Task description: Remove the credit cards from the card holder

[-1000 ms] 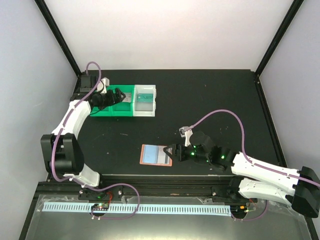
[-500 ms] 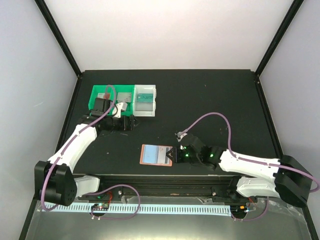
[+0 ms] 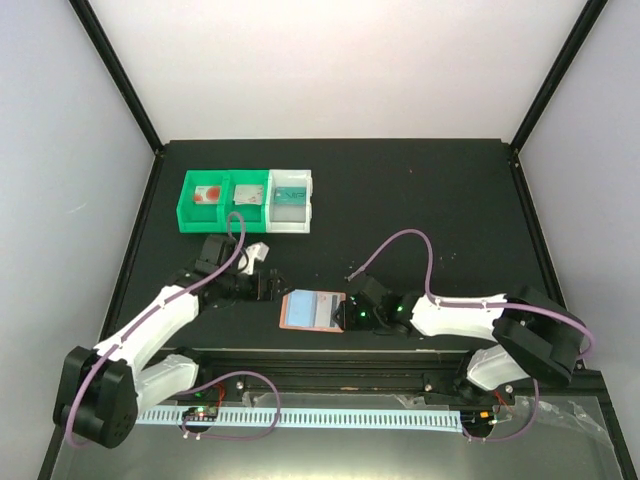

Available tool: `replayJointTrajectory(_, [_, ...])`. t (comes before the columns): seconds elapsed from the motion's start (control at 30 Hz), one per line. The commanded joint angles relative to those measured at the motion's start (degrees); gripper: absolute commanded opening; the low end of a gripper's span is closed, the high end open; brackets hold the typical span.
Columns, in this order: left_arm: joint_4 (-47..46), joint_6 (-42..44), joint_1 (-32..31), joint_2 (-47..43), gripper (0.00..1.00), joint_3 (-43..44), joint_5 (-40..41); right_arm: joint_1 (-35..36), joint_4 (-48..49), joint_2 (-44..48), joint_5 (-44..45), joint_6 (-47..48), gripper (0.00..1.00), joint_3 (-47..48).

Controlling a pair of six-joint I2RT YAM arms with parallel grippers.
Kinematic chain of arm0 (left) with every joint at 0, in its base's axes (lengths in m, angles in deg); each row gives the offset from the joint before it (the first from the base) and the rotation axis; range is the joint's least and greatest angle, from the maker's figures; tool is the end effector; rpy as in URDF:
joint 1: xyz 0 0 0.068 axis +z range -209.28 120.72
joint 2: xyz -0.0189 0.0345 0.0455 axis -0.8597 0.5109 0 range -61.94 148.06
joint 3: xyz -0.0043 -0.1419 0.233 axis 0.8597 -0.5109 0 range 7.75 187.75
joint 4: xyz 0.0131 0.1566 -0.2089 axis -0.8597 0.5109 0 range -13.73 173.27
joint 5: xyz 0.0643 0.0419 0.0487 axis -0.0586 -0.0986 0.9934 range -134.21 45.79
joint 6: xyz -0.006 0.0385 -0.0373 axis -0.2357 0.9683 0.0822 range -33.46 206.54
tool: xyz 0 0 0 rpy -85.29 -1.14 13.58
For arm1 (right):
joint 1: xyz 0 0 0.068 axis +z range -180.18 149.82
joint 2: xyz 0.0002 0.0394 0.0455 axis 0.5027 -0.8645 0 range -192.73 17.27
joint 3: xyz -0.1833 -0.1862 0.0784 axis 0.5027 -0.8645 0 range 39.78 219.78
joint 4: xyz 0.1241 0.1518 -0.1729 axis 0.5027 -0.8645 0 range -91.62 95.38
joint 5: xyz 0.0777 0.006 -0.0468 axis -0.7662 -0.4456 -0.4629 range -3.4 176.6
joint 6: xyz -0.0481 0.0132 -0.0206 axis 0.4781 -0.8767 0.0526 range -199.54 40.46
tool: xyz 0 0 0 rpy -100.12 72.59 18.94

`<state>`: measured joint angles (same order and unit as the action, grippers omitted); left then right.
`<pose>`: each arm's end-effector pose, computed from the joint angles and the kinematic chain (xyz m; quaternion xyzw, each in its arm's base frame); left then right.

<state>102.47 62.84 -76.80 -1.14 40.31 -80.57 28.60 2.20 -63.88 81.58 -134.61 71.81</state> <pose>0.1797 -0.0790 0.1974 0.0464 0.9085 -0.3802 0.1670 0.1279 0.2173 0.1418 -0.0447 0.9445 0.2931 0.1415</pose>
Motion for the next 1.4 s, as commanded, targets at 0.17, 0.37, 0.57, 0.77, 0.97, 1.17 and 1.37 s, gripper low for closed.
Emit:
replayJointTrajectory(0.17, [-7.67, -6.88, -1.58, -5.31, 0.99, -8.84, -1.66, -0.18, 2.65, -3.23, 4.87, 0.58, 0.30, 0.69])
replayJointTrajectory(0.37, [-9.34, -7.65, -2.48, -4.58, 0.99, -10.32, 0.19, -0.16, 4.39, -3.67, 5.10, 0.18, 0.30, 0.18])
replayJointTrajectory(0.57, [-16.02, -11.29, -5.54, -3.25, 0.99, -13.11, -0.64, -0.17, 1.81, -1.92, 7.33, 0.53, 0.28, 1.86])
replayJointTrajectory(0.77, [-19.60, -13.24, -7.26, -2.88, 0.99, -13.73, -0.64, -0.17, 1.00, -1.18, 7.35, 1.90, 0.28, 3.41])
replayJointTrajectory(0.97, [-24.47, -17.32, -7.87, -4.50, 0.99, -15.71, -0.34, -0.16, 2.73, -0.99, 8.93, 3.01, 0.27, 3.05])
replayJointTrajectory(1.17, [-25.02, -18.16, -8.46, -4.37, 0.99, -15.59, 0.36, -0.16, 3.30, -3.19, 8.23, 3.57, 0.27, 3.87])
replayJointTrajectory(1.37, [-25.06, -17.40, -9.38, -2.85, 0.99, -15.85, 1.48, -0.21, 5.53, -5.53, 7.31, 2.49, 0.27, 3.63])
